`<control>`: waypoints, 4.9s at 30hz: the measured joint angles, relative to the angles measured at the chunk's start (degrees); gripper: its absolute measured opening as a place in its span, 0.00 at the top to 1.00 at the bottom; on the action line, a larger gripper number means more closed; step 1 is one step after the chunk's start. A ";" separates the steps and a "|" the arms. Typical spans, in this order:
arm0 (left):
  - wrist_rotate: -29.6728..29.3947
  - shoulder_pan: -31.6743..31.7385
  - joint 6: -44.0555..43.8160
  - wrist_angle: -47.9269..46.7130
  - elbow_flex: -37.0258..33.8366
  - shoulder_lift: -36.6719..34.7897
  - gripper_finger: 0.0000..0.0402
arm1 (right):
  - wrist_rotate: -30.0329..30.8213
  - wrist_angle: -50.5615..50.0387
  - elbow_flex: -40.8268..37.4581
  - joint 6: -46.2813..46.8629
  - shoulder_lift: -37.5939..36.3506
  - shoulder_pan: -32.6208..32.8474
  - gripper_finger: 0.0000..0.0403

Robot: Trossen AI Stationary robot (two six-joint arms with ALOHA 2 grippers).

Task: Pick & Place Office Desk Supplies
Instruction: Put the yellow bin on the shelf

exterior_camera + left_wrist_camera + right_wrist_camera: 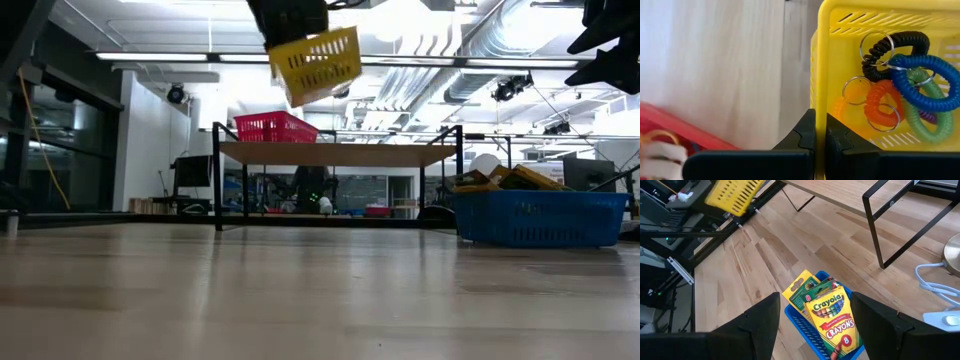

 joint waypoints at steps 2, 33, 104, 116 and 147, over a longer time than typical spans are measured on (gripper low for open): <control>-0.27 0.29 2.19 -0.37 1.64 1.58 1.00 | 0.00 -0.01 0.00 0.00 -0.02 0.01 0.43; -0.53 9.11 23.19 0.58 22.15 17.77 1.00 | -0.01 -0.01 0.00 -0.01 -0.02 0.01 0.43; -8.63 13.64 32.93 -1.11 22.08 19.52 1.00 | 0.00 -0.01 0.00 0.00 -0.02 0.01 0.43; -9.23 13.62 31.74 -1.22 22.08 19.33 0.97 | 0.00 -0.01 0.00 0.00 -0.02 0.01 0.43; -9.37 13.60 33.06 -0.15 22.06 19.42 0.76 | 0.00 0.01 0.00 0.00 -0.02 0.01 0.43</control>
